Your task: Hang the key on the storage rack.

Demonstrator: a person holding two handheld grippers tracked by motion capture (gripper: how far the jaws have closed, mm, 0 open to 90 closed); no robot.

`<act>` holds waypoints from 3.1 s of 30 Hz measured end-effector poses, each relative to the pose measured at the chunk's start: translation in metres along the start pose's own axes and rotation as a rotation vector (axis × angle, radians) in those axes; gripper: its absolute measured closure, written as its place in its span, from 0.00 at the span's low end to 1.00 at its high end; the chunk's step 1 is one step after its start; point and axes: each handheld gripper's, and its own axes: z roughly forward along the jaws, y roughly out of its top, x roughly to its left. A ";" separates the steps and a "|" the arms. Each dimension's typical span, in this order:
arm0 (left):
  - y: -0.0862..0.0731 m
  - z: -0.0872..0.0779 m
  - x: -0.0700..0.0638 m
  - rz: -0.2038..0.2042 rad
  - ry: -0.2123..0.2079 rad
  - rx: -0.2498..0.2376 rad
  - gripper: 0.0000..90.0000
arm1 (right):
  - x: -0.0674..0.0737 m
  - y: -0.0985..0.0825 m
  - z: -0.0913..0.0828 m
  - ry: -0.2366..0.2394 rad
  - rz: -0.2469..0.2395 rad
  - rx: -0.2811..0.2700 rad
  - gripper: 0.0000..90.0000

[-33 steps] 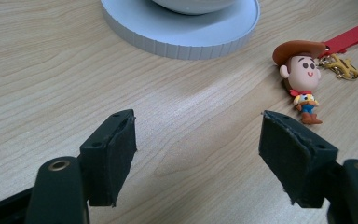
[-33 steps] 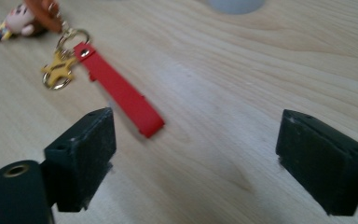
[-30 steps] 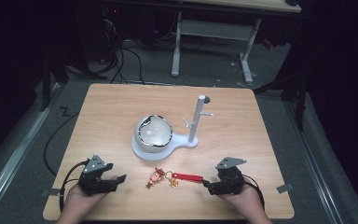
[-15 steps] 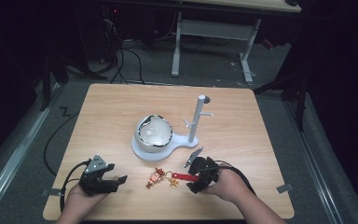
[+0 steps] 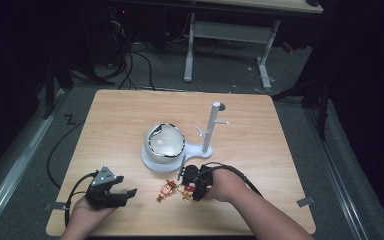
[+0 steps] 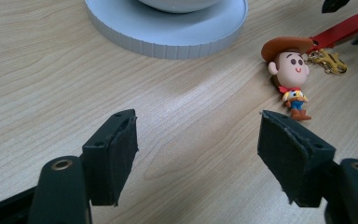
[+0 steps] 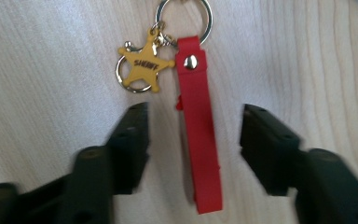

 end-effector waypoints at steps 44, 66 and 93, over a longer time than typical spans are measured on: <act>-0.003 0.003 -0.003 0.019 -0.009 0.028 0.34 | 0.002 0.002 -0.018 0.072 0.021 0.140 0.70; -0.003 0.003 -0.003 0.025 -0.012 0.033 0.34 | 0.004 0.013 -0.014 0.087 0.040 0.134 0.81; -0.003 0.005 -0.004 0.030 -0.012 0.043 0.34 | -0.023 -0.043 -0.131 -0.103 0.111 0.263 0.85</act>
